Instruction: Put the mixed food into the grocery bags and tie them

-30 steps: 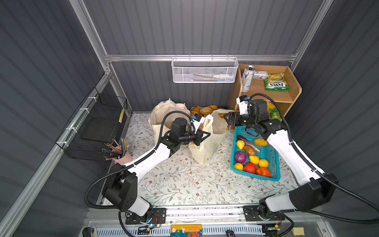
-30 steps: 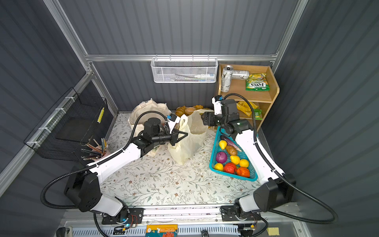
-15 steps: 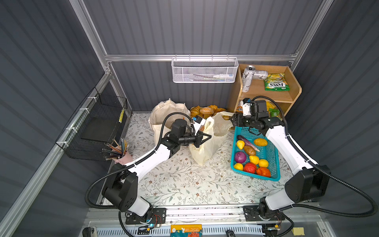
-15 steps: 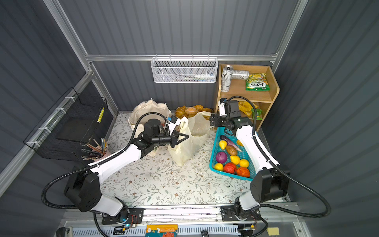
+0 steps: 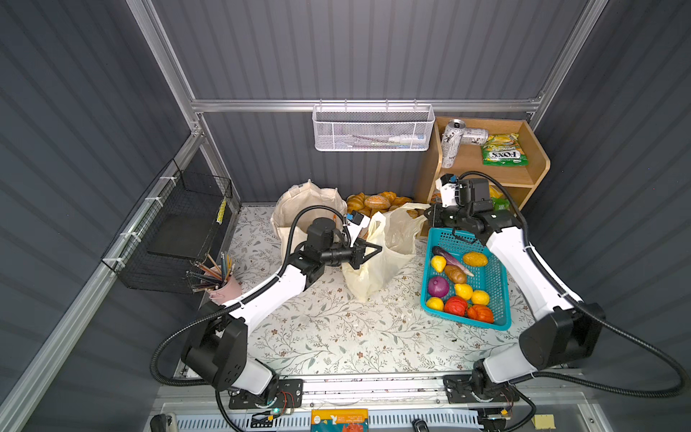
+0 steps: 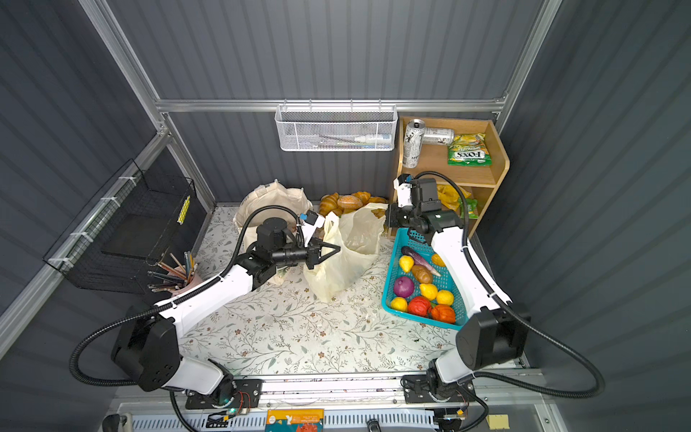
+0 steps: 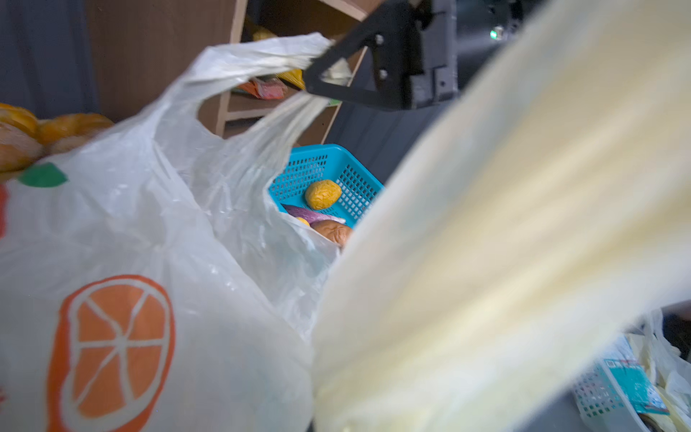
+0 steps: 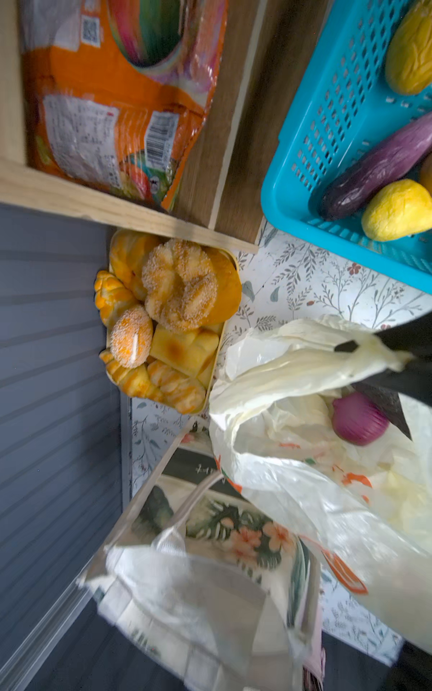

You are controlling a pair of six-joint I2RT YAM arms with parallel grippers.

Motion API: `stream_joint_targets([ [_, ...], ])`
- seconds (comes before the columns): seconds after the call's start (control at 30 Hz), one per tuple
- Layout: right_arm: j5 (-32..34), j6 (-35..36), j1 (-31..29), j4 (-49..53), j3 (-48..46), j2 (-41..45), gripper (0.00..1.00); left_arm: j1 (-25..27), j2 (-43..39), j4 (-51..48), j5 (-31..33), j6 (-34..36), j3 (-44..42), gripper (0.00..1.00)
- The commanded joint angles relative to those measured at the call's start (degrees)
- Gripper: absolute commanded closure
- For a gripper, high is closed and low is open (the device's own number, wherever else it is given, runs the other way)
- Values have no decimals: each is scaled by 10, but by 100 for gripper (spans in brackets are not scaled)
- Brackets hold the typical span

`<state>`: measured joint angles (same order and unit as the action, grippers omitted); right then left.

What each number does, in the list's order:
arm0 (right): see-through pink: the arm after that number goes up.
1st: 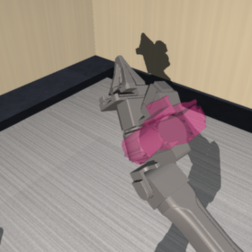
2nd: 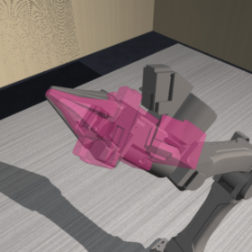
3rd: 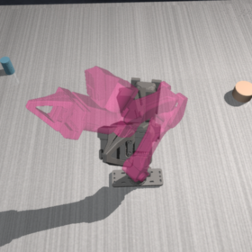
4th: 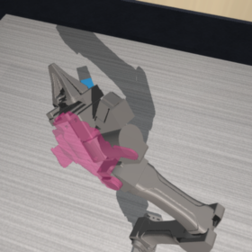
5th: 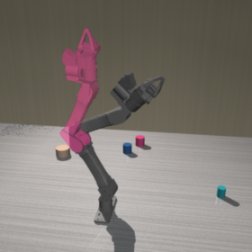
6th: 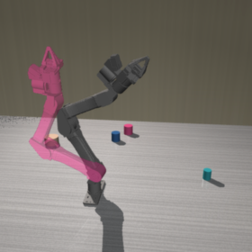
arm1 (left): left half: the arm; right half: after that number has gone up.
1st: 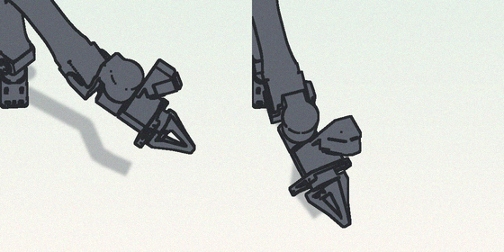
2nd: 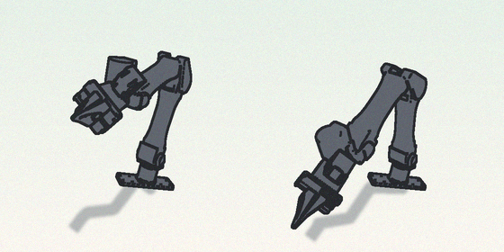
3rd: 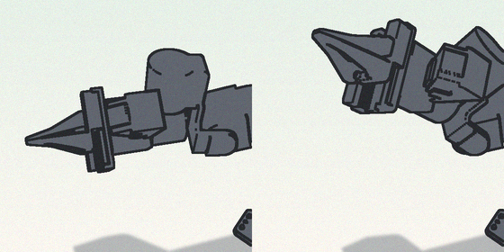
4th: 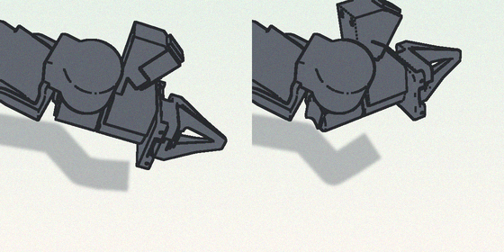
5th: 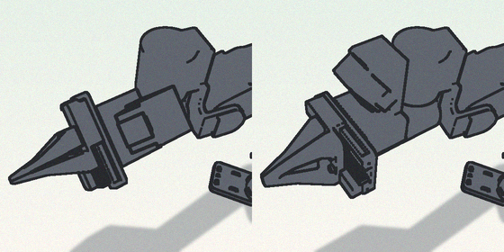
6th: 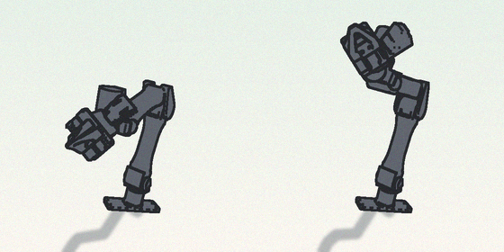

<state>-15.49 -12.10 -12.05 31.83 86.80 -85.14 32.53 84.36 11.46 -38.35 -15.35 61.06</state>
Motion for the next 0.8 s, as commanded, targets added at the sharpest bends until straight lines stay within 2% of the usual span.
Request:
stream_joint_targets([
  [0.0,-56,-58,-9,7,-10,83,100,-12,-28,-42,63,29,24,100],
  [0.1,-44,-88,-40,35,-28,130,100,-13,-30,-74,119,73,40,100],
  [0.23,42,-107,-113,78,-56,177,100,-13,-22,-133,200,105,76,99],
  [0.3,67,-121,-129,91,-72,182,100,-14,-12,-164,229,110,95,81],
  [0.33,71,-131,-134,104,-74,182,100,-13,-6,-172,236,117,100,81],
  [0.4,97,-138,-162,111,-72,195,100,-13,2,-175,230,124,103,100],
  [0.43,119,-143,-174,107,-74,203,100,-13,3,-167,228,125,98,100],
  [0.57,120,-151,-186,122,-77,186,100,-14,9,-107,213,114,72,100],
  [0.63,128,-150,-204,113,-86,183,100,-15,21,-109,202,109,79,100],
  [0.77,122,-149,-212,109,-84,181,100,-20,32,-64,113,84,70,100],
])
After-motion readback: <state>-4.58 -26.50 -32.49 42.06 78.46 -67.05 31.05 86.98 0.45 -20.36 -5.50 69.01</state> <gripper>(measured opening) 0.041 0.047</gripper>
